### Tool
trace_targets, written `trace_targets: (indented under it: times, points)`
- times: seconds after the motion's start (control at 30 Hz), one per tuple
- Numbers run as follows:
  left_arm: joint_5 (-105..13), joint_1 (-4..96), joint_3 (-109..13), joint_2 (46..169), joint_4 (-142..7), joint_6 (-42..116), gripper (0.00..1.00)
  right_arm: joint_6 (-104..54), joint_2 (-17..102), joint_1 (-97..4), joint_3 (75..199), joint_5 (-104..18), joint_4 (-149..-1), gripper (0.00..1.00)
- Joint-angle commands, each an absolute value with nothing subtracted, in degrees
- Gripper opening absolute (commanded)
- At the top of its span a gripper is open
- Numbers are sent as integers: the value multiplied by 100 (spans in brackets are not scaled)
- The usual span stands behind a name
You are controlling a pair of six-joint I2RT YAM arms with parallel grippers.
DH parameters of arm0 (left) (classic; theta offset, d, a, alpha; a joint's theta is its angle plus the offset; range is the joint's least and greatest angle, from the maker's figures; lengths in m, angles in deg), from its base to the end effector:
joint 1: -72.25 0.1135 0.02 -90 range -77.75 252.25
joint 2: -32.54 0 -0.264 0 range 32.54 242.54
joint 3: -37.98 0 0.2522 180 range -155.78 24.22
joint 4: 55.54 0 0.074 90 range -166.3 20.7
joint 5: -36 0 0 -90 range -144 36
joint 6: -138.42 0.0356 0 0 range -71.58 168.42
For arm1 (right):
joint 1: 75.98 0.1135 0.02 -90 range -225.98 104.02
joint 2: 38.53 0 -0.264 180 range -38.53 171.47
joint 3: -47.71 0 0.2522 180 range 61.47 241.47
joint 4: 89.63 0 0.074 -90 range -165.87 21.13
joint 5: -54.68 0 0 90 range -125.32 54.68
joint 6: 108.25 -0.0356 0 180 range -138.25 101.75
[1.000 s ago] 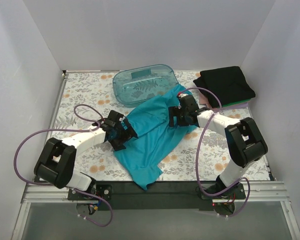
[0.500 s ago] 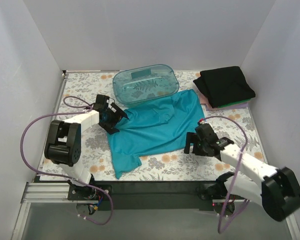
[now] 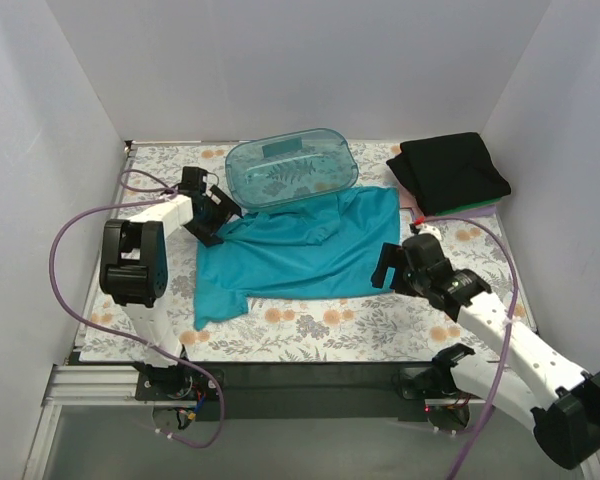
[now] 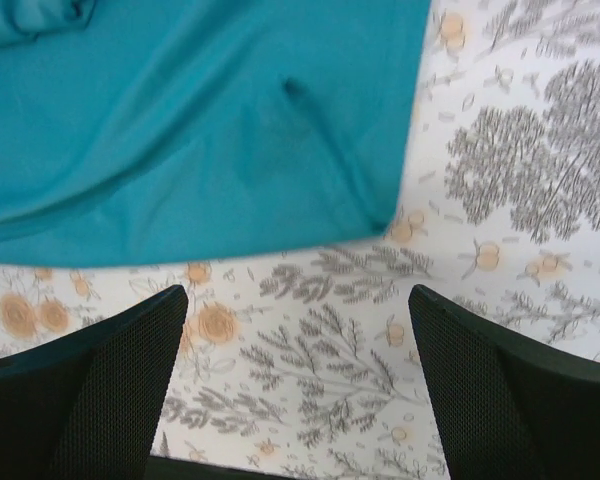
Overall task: Fold and stack the t-shirts
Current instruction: Flatten the tshirt out
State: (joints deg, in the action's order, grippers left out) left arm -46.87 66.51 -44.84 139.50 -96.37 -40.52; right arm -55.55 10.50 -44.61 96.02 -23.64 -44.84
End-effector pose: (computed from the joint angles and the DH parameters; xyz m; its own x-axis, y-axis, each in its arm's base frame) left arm 0.3711 -0.0417 0.1638 -0.1681 -0.9802 0.1046 -0.8986 0.1088 -0.4251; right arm 0.1535 0.0851 0.2320 -0.7200 0.2560 -0.6450 0.0599 0.9489 0.3098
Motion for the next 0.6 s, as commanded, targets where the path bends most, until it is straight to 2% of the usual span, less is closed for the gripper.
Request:
trace_targets:
  times: [0.0, 0.07, 0.13, 0.2, 0.3, 0.47, 0.57]
  points:
    - [-5050, 6987, -4969, 14223, -10068, -3639, 89, -5105, 1734, -4715, 10259, -2090, -4862, 98]
    - [-5031, 7049, -5136, 14153, -10164, -3596, 89, -4999, 2323, -4977, 10523, -2571, -5178, 97]
    - [-5031, 7049, -5050, 13864, -10156, -3569, 89, -4762, 2814, -5040, 10647, -2933, -5493, 90]
    - [-5154, 7049, -4725, 13583, -10164, -3586, 89, -4638, 3115, -5058, 10839, -3171, -5793, 82]
    - [-5567, 7076, -4095, 12915, -10305, -3779, 89, -4226, 3625, -5058, 11077, -3741, -5961, 76]
    - [-6155, 7216, -3231, 11685, -10700, -4157, 89, -3760, 3933, -5049, 10938, -4682, -6400, 73]
    - [-6270, 7390, -2826, 11062, -11034, -4552, 90, -3610, 4144, -5049, 10981, -4482, -6462, 73]
